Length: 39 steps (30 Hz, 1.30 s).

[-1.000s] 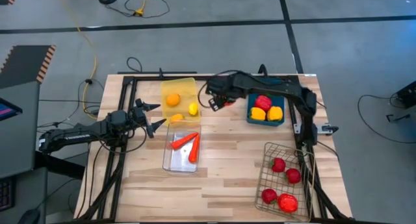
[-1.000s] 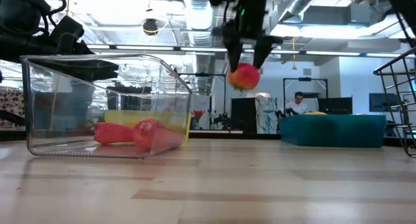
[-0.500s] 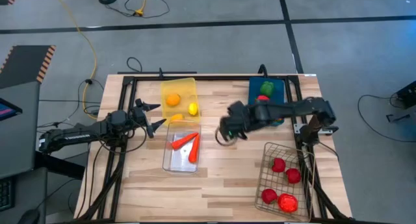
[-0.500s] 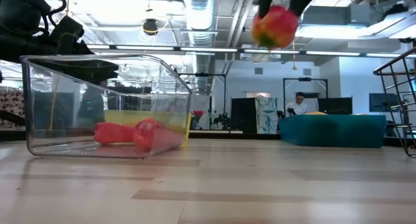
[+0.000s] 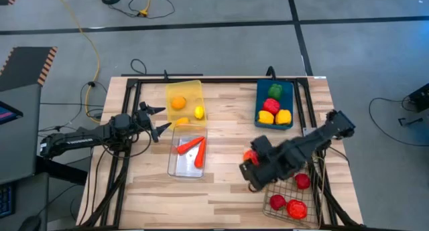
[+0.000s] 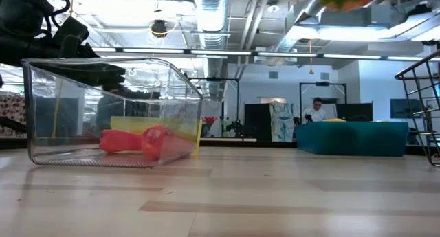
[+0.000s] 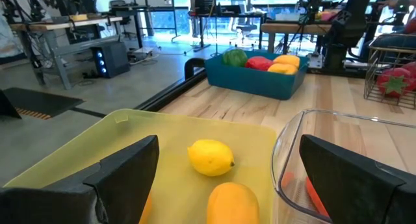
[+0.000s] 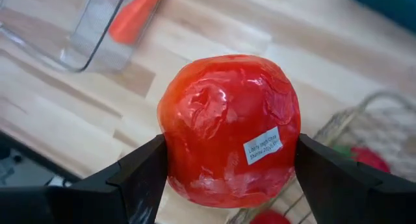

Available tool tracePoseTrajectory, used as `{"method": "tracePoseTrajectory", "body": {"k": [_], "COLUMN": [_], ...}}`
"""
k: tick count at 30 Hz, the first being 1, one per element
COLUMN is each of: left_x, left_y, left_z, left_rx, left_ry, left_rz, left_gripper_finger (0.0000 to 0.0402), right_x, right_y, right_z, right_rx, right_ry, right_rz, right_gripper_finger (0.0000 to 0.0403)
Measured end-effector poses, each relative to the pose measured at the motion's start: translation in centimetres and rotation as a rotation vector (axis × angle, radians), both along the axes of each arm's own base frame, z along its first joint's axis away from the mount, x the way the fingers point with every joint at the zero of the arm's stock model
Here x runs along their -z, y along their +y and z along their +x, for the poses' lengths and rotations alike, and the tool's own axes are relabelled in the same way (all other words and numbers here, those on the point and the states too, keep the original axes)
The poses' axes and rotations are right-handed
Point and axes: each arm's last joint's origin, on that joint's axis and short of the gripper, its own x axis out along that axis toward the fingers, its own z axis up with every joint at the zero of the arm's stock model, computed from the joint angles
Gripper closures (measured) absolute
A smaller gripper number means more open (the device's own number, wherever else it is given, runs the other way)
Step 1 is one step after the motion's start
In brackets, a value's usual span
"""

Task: Sort produce into baskets
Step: Put the orange tomato into the wire basket

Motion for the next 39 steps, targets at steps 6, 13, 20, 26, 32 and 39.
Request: {"method": "tracePoseTrajectory", "body": {"k": [6,13,20,26,32,39], "left_x": [0.0,0.0,0.0,0.0,0.0,0.0], "left_y": [0.0,0.0,0.0,0.0,0.0,0.0], "left_z": [0.0,0.0,0.0,0.0,0.0,0.0], "left_rx": [0.0,0.0,0.0,0.0,0.0,0.0], "left_ry": [0.0,0.0,0.0,0.0,0.0,0.0], "left_rz": [0.0,0.0,0.0,0.0,0.0,0.0], "left_gripper_finger": [0.0042,0.0042,0.0042,0.0042,0.0042,0.0042], "right_x": [0.6,0.9,0.9,3.2,5.1,6.3], "right_y": [2.8,5.5,7.8,9.3,10.0,9.8], "right_z": [-1.8,-3.9,-6.2,-8.2,-9.6,-9.7], "right_rx": [0.066,0.151,0.216,0.314,0.371,0.36], "right_ry": [-0.015,-0.046,-0.062,0.034,0.06,0.078], "right_rz": [0.038,0.093,0.156,0.169,0.128,0.089], "right_gripper_finger": [0.0073,0.0073,0.0073,0.0073,0.0071,0.0037]}}
